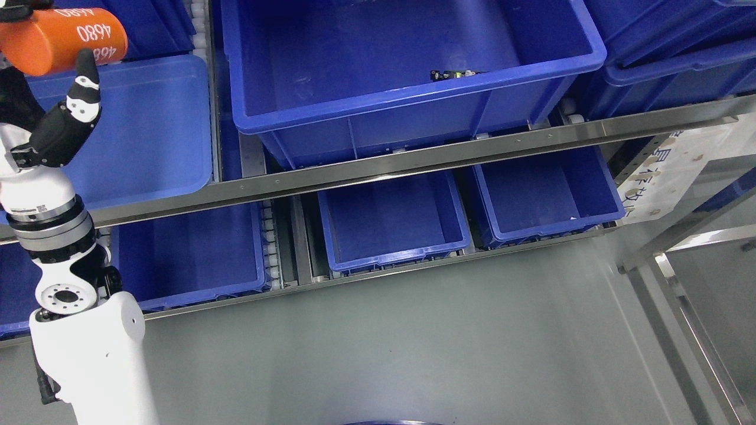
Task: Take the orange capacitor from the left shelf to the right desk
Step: 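Hold the capacitor in the left hand while turning toward the steel table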
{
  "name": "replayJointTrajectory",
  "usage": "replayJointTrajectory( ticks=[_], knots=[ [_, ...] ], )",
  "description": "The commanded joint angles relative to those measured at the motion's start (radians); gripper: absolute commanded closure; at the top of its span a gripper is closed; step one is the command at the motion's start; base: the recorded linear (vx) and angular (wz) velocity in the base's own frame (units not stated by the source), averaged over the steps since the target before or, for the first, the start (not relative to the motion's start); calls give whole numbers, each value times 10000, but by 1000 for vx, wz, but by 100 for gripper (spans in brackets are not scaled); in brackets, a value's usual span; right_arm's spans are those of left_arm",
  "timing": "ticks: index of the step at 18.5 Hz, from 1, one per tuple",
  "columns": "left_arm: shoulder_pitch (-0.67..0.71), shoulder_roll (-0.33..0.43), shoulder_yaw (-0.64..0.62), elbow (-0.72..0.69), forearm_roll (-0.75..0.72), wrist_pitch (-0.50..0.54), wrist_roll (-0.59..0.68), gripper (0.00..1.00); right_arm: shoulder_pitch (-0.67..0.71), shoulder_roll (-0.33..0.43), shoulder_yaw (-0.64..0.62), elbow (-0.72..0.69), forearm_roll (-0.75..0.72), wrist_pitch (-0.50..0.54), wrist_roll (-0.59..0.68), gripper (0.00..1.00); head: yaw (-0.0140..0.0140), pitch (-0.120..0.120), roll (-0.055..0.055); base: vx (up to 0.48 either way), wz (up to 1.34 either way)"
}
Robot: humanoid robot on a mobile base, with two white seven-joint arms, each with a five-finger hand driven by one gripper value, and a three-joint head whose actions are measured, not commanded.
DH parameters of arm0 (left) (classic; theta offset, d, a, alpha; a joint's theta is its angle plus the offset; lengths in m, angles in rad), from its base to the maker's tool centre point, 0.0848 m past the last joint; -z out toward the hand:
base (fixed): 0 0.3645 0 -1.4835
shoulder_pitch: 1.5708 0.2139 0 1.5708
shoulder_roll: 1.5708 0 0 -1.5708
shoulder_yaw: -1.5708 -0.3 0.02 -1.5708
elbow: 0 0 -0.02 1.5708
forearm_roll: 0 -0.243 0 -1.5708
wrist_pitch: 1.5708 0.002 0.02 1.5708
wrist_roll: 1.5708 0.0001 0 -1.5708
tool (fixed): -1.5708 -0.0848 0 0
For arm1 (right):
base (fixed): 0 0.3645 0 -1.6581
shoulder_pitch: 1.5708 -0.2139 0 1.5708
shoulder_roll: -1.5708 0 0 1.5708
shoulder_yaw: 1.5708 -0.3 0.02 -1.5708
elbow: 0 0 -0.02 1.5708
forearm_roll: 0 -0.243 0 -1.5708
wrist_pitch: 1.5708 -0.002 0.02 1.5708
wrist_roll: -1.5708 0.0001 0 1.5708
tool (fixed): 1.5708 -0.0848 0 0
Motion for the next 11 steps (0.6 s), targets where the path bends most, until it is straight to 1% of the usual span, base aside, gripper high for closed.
replayJointTrajectory(
  ticks=[1, 6, 11],
  knots=[
    [-90, 171, -302, -65, 0, 2, -4, 100, 200, -174, -123, -174, 46, 5, 7, 0, 0, 0, 0, -29, -126],
    [-89, 171, -579, -65, 0, 2, -4, 100, 200, -174, -123, -174, 46, 5, 7, 0, 0, 0, 0, -61, -269],
    [-90, 171, -686, -65, 0, 2, -4, 100, 200, -174, -123, -174, 46, 5, 7, 0, 0, 0, 0, -112, -477]
  ],
)
